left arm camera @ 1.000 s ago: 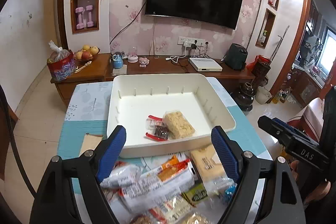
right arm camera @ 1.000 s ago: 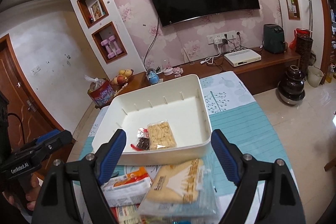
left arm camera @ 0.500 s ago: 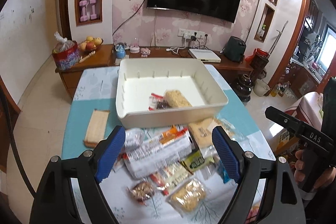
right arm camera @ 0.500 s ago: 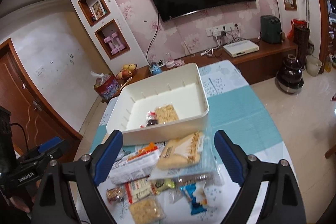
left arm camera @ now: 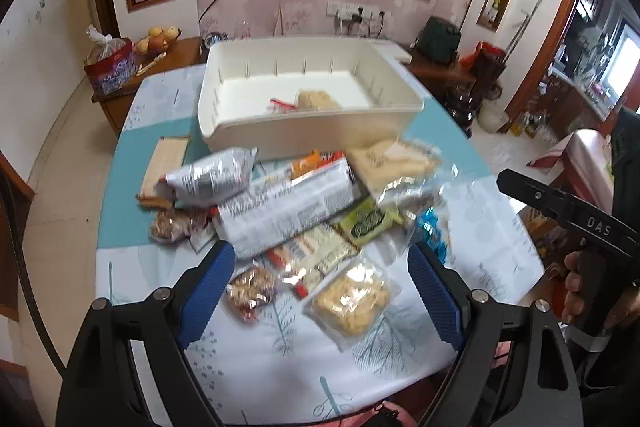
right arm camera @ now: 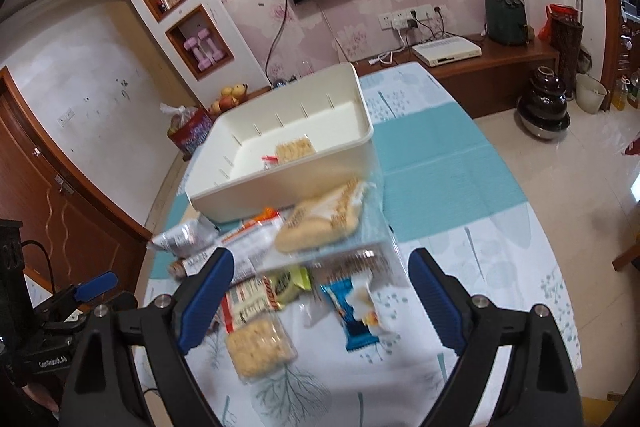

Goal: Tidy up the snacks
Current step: 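Withdraw both tools from the tray back toward the snack pile, then grasp the clear puffed snack bag with the left gripper while the right gripper grasps the blue-wrapped cake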

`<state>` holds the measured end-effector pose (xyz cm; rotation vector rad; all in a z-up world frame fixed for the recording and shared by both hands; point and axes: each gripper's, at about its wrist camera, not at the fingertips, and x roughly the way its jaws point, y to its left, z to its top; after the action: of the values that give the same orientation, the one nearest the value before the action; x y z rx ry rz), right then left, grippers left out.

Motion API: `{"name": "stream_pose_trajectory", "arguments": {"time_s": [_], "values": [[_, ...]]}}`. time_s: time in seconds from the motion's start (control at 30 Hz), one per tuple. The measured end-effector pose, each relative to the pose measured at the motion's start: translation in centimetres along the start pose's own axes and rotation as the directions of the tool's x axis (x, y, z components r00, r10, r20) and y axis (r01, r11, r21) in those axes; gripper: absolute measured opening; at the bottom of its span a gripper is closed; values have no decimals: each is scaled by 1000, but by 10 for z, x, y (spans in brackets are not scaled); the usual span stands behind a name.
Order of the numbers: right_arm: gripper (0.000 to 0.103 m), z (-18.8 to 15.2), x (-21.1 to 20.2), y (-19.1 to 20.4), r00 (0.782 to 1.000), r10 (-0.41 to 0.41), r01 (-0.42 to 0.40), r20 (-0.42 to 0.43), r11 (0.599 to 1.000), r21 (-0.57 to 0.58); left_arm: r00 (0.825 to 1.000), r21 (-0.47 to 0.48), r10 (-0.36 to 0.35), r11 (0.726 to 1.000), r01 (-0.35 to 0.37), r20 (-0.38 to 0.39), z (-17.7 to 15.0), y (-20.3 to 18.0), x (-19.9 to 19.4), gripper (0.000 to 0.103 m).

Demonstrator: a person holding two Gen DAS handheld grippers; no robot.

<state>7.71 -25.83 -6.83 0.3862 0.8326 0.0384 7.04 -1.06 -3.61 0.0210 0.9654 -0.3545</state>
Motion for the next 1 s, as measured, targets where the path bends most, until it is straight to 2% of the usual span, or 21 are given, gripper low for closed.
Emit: {"name": "stream_pose_trajectory", "arguments": {"time_s": [0.1,0.37,0.5,0.6,1.0], "values": [[90,-11,3,-5,1000,-6,6,-18,1000,-9,999,14,-19,1000,19,-39,-11,-4,9,88],[90,-43,16,-19,997,-33,30,-72,999,-37,991,68,-14,997,23,-130,-31,-14,34,88],[90,-56,22,-21,993,-89,83,-82,993,-79,987,109,0,994,18,-160,-37,-19,46,88],[90,-62,25,-23,991,-102,94,-81,991,-97,983,141,4,990,22,-181,-43,-24,55,88],[90,-73,50,-25,986,-123,107,-110,985,-137,954,180,17,983,39,-298,-51,-30,105,88]]}}
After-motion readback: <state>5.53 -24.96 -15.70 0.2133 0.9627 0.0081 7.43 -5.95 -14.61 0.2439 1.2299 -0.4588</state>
